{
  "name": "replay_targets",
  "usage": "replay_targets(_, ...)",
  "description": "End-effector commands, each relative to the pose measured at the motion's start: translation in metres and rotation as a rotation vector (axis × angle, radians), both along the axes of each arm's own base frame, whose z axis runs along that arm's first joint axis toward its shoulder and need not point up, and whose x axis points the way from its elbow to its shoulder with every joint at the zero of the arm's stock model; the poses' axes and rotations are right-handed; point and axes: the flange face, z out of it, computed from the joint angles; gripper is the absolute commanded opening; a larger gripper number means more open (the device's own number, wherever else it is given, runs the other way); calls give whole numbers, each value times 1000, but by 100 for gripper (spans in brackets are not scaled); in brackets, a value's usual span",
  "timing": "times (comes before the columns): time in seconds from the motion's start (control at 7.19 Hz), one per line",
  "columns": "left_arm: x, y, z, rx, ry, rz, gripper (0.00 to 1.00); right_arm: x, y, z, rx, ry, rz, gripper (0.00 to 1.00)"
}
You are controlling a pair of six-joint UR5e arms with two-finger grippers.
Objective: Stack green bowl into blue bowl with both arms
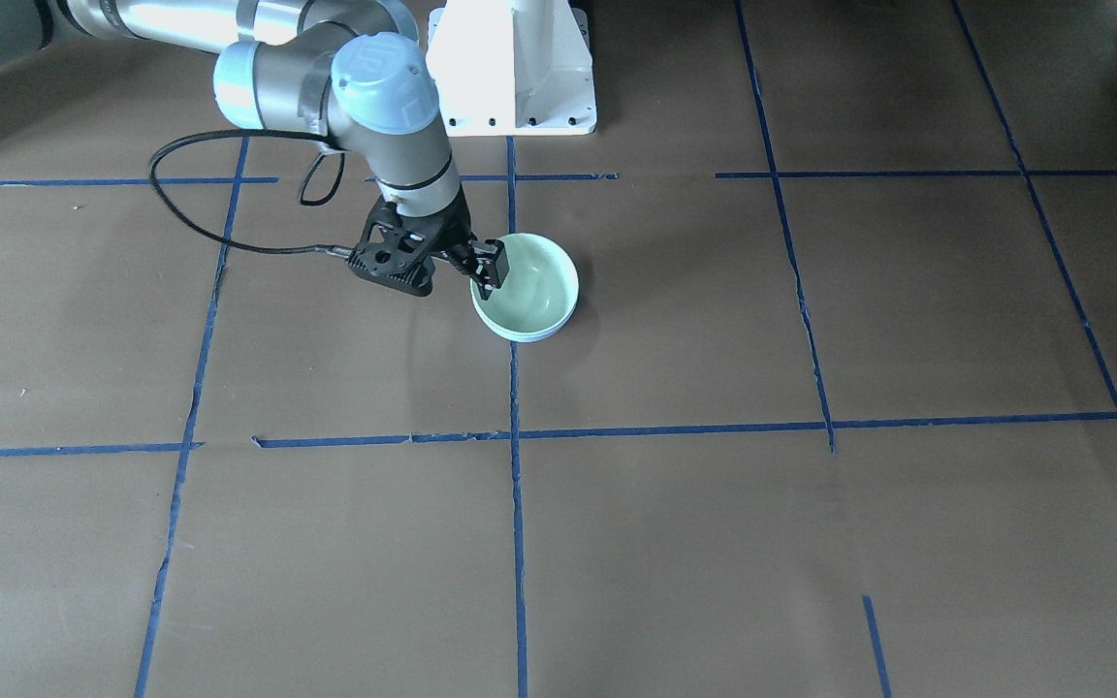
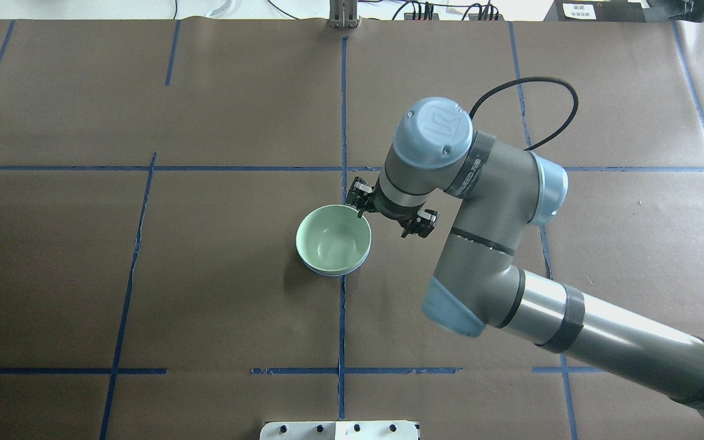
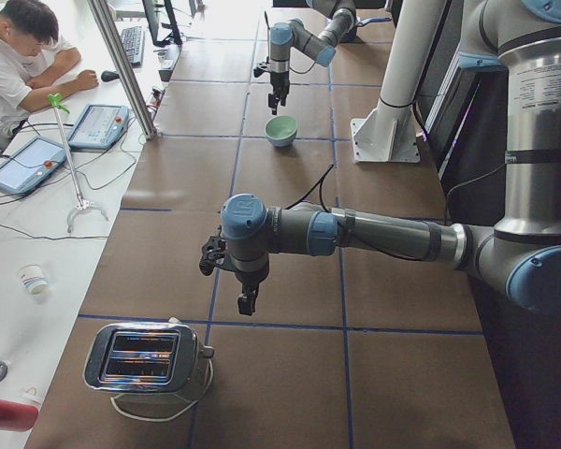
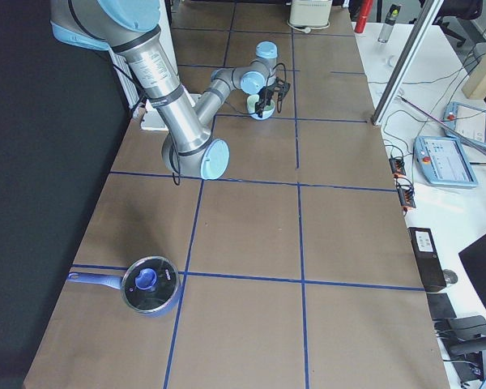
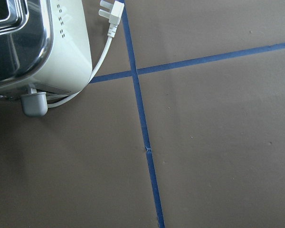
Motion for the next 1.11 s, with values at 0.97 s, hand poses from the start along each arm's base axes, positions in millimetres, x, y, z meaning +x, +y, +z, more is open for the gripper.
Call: replay_targets(0.97, 1, 4, 20, -40, -11, -2, 100, 547, -34, 387, 348, 118, -425, 100)
